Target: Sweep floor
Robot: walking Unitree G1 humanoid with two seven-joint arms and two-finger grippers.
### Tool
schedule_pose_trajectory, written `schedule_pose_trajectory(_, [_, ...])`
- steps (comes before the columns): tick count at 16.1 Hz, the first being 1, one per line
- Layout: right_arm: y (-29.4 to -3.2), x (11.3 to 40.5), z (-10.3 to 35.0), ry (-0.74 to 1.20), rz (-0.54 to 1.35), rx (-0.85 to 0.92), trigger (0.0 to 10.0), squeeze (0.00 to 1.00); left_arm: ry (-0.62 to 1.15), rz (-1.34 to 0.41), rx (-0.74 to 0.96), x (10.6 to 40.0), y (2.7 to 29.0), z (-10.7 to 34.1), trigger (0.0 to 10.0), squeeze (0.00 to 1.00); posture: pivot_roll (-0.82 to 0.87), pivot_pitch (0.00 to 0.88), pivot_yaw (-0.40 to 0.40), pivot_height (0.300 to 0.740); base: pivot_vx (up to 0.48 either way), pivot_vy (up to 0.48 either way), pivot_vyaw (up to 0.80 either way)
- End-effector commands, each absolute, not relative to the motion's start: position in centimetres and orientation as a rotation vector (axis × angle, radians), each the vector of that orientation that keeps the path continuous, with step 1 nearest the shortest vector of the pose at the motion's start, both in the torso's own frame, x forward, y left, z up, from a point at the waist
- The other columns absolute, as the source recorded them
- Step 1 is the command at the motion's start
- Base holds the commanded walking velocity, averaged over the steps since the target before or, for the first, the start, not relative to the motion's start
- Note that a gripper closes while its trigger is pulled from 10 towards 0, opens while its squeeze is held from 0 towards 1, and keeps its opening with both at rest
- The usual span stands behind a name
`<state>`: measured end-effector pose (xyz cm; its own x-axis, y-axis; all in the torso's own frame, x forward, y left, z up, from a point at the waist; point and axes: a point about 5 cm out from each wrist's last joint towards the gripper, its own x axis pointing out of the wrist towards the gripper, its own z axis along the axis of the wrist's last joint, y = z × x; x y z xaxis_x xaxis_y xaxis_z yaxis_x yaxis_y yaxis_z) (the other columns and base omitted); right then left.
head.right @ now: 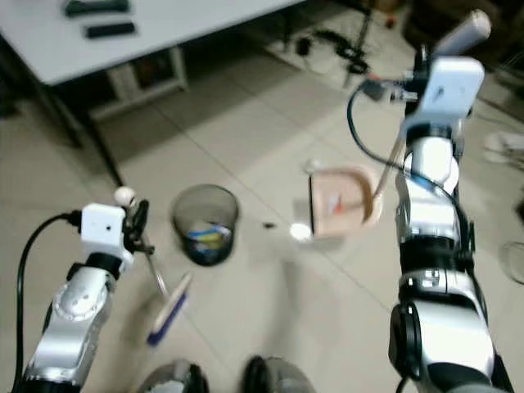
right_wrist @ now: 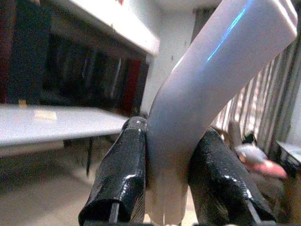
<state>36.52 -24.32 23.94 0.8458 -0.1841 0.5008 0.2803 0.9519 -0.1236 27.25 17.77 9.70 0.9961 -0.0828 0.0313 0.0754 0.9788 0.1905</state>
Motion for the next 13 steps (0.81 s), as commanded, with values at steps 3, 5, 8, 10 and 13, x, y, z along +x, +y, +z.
schedule_pose_trajectory(3, [-24.0, 36.3, 20.5, -0.395, -0.218, -0.171, 10.0, 0.00, -0.040, -0.073, 0.213, 26.9, 18.0, 9.6, 10.0, 0.00, 0.08, 0.149, -0.033, 0.740, 0.000, -0.480, 0.00])
schedule_pose_trajectory(5, [-24.3, 36.0, 17.3, -0.267, -0.250, -0.079, 10.0, 0.00, -0.040, -0.072, 0.218, 26.8, 17.9, 9.5, 10.0, 0.00, 0.08, 0.143, -0.039, 0.740, 0.000, -0.480, 0.00])
schedule_pose_trajectory(8, [-22.7, 35.3, 12.8, -0.111, -0.212, 0.037, 10.0, 0.00, -0.041, -0.067, 0.222, 26.9, 17.9, 9.4, 10.0, 0.00, 0.08, 0.139, -0.040, 0.740, 0.000, -0.480, 0.00])
schedule_pose_trajectory(10, [-20.9, 34.8, 10.7, -0.029, -0.131, 0.049, 10.0, 0.00, -0.036, -0.062, 0.227, 26.8, 18.0, 9.2, 10.0, 0.00, 0.08, 0.136, -0.037, 0.740, 0.000, -0.480, 0.00])
schedule_pose_trajectory(13, [-19.5, 34.1, 8.9, 0.017, -0.107, 0.101, 10.0, 0.00, -0.028, -0.015, 0.201, 26.9, 18.7, 9.3, 10.0, 0.00, 0.09, 0.130, -0.034, 0.740, 0.000, -0.320, 0.00])
